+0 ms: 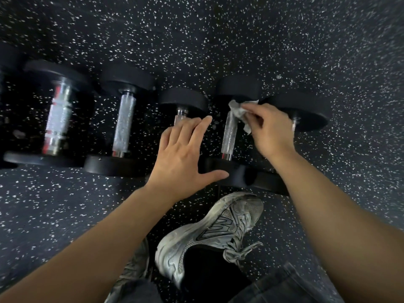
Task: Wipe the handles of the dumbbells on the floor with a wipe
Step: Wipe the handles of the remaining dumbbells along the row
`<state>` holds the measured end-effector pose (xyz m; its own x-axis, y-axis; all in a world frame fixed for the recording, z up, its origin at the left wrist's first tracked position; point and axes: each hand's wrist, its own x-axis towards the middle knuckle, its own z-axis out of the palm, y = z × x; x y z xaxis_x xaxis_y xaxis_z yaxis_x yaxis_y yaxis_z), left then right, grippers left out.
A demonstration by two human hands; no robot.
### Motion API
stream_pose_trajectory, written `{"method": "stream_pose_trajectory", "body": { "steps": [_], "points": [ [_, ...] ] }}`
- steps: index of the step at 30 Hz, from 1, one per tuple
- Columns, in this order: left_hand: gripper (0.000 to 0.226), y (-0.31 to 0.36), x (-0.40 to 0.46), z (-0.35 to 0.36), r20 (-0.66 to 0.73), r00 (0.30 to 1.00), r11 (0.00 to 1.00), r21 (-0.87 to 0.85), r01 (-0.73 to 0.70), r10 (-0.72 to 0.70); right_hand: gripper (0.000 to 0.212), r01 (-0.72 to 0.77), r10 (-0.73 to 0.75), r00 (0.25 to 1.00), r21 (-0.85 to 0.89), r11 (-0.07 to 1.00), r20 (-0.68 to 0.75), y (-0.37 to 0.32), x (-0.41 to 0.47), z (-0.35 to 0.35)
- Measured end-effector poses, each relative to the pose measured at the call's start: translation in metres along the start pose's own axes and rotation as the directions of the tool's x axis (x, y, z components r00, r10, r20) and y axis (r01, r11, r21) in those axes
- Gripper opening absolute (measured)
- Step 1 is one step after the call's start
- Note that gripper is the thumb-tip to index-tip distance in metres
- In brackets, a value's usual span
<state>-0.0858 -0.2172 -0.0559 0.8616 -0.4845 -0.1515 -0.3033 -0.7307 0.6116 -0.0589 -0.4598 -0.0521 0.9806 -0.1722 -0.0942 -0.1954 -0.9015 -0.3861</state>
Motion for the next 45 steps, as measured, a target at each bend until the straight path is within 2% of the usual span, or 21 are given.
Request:
{"method": "stream_pose_trajectory", "body": {
  "steps": [3, 9, 11, 13, 15, 17, 19, 21, 22, 24, 26, 30, 33, 35, 36, 37, 39, 41, 43, 45],
  "points": [
    [0.120, 0.000, 0.001, 0.009, 0.041, 0.999, 0.999, 0.040, 0.017, -0.018, 0.031, 0.043, -0.041, 0.999, -0.041, 0.998, 0.035, -0.002, 0.005, 0.005],
    [0.128, 0.000, 0.003, 0.011, 0.039, 0.996, 0.995, 0.056, 0.079, -0.081, 0.027, 0.144, -0.155, 0.974, 0.078, 0.987, 0.165, 0.005, -0.012, -0.003],
    [0.129, 0.001, 0.004, 0.012, 0.052, 0.995, 0.995, 0.066, 0.080, -0.083, 0.026, 0.200, -0.221, 0.930, 0.100, 0.975, 0.293, 0.008, -0.021, -0.008],
    [0.129, 0.002, 0.004, 0.014, 0.048, 0.996, 0.994, 0.086, 0.074, -0.078, 0.026, 0.225, -0.264, 0.841, 0.139, 0.964, 0.473, 0.009, -0.027, -0.011],
    [0.129, 0.004, 0.004, 0.015, 0.039, 0.997, 0.992, 0.103, 0.069, -0.073, 0.027, 0.258, -0.288, 0.783, 0.133, 0.957, 0.552, 0.011, -0.029, -0.012],
    [0.130, 0.006, 0.004, 0.016, 0.031, 0.997, 0.992, 0.112, 0.064, -0.068, 0.027, 0.302, -0.297, 0.815, 0.072, 0.950, 0.497, 0.011, -0.028, -0.010],
    [0.130, 0.009, 0.005, 0.017, 0.028, 0.998, 0.990, 0.124, 0.059, -0.063, 0.026, 0.295, -0.297, 0.903, 0.053, 0.954, 0.311, 0.011, -0.024, -0.006],
    [0.130, 0.012, 0.004, 0.018, 0.024, 0.998, 0.990, 0.132, 0.056, -0.060, 0.027, 0.215, -0.221, 0.971, 0.066, 0.974, 0.094, 0.009, -0.014, -0.002],
    [0.130, 0.014, 0.004, 0.018, 0.022, 0.998, 0.990, 0.132, 0.055, -0.059, 0.028, 0.160, -0.162, 0.986, 0.056, 0.985, 0.033, 0.008, -0.008, -0.001],
    [0.130, 0.017, 0.005, 0.019, 0.018, 0.998, 0.990, 0.134, 0.053, -0.056, 0.032, 0.074, -0.074, 0.997, -0.001, 0.997, 0.032, 0.007, 0.001, 0.004],
    [0.131, 0.020, 0.006, 0.019, 0.022, 0.998, 0.988, 0.145, 0.053, -0.056, 0.034, 0.097, -0.094, 0.992, -0.031, 0.995, 0.089, 0.006, 0.000, 0.007],
    [0.131, 0.022, 0.006, 0.021, 0.036, 0.997, 0.986, 0.159, 0.060, -0.066, 0.032, 0.254, -0.242, 0.934, -0.016, 0.967, 0.263, 0.006, -0.011, -0.002],
    [0.130, 0.024, 0.006, 0.022, 0.044, 0.997, 0.985, 0.159, 0.059, -0.067, 0.033, 0.324, -0.259, 0.819, -0.040, 0.945, 0.512, 0.010, -0.016, -0.009],
    [0.130, 0.025, 0.006, 0.023, 0.041, 0.997, 0.986, 0.156, 0.062, -0.070, 0.034, 0.283, -0.238, 0.738, 0.031, 0.959, 0.632, 0.009, -0.018, -0.011],
    [0.130, 0.025, 0.006, 0.023, 0.041, 0.996, 0.986, 0.155, 0.067, -0.074, 0.035, 0.227, -0.233, 0.743, 0.092, 0.970, 0.627, 0.008, -0.017, -0.013],
    [0.130, 0.024, 0.007, 0.023, 0.040, 0.996, 0.985, 0.154, 0.075, -0.082, 0.036, 0.172, -0.221, 0.795, 0.140, 0.975, 0.565, 0.007, -0.015, -0.013],
    [0.131, 0.023, 0.007, 0.022, 0.032, 0.994, 0.985, 0.144, 0.099, -0.105, 0.036, 0.104, -0.148, 0.935, 0.150, 0.983, 0.322, 0.008, -0.007, -0.012],
    [0.132, 0.021, 0.006, 0.019, 0.034, 0.992, 0.984, 0.132, 0.119, -0.124, 0.032, 0.051, -0.065, 0.989, 0.104, 0.993, 0.136, 0.011, 0.000, -0.006],
    [0.133, 0.018, 0.006, 0.018, 0.034, 0.990, 0.984, 0.123, 0.132, -0.137, 0.032, -0.003, -0.017, 0.991, 0.150, 0.989, 0.132, 0.012, 0.000, 0.002],
    [0.133, 0.015, 0.005, 0.016, 0.029, 0.990, 0.983, 0.121, 0.137, -0.141, 0.032, 0.008, -0.040, 0.985, 0.188, 0.982, 0.165, 0.013, -0.006, 0.006]
  ]
}}
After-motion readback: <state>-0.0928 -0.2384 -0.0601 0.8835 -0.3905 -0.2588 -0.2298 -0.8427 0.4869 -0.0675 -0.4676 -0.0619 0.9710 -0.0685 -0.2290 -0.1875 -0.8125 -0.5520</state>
